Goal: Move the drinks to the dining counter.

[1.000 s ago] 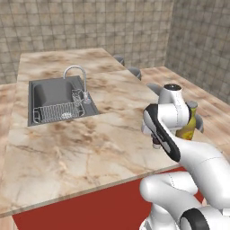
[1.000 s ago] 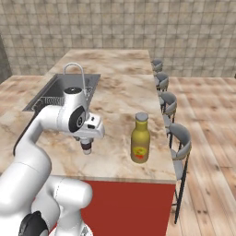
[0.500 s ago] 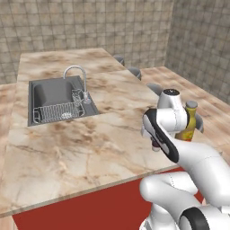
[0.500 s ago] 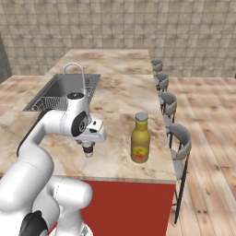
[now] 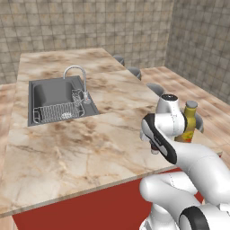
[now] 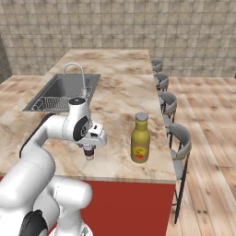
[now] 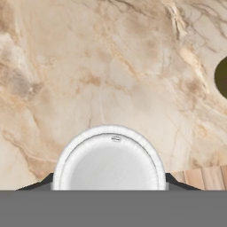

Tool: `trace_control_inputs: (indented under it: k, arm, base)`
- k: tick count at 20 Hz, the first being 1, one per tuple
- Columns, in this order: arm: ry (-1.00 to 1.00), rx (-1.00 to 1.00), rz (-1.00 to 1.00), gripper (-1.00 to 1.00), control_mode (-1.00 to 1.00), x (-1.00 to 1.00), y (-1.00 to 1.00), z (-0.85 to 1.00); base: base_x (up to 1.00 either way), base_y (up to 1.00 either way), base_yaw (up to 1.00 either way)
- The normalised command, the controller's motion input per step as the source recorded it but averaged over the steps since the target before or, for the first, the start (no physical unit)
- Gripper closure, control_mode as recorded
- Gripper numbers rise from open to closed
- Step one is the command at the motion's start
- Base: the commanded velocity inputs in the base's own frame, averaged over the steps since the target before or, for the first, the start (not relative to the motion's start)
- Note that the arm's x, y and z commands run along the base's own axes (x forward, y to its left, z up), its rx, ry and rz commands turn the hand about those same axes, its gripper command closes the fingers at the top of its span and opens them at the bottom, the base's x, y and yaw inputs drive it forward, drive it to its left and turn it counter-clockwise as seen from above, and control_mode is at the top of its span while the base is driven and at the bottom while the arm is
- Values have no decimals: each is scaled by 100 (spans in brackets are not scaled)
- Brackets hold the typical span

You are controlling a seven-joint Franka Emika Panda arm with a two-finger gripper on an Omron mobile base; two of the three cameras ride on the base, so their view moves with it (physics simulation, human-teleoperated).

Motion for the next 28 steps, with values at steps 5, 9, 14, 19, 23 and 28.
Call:
trace_control_inputs:
  k: [5, 9, 14, 19, 23, 28]
  arm:
    - [0, 0, 0, 100, -100, 6, -3, -17]
    - [0, 0, 0, 100, -100, 5, -4, -16]
    - [0, 0, 0, 100, -100, 3, -4, -16]
    - [0, 0, -1, 100, -100, 4, -2, -14]
    - [1, 0, -1, 100, -100, 6, -1, -15]
    - [1, 0, -1, 100, -100, 5, 0, -16]
  base:
    - [0, 0, 0]
    - [0, 0, 0]
    - [0, 0, 0]
    - [0, 0, 0]
    - [0, 0, 0]
    - [0, 0, 0]
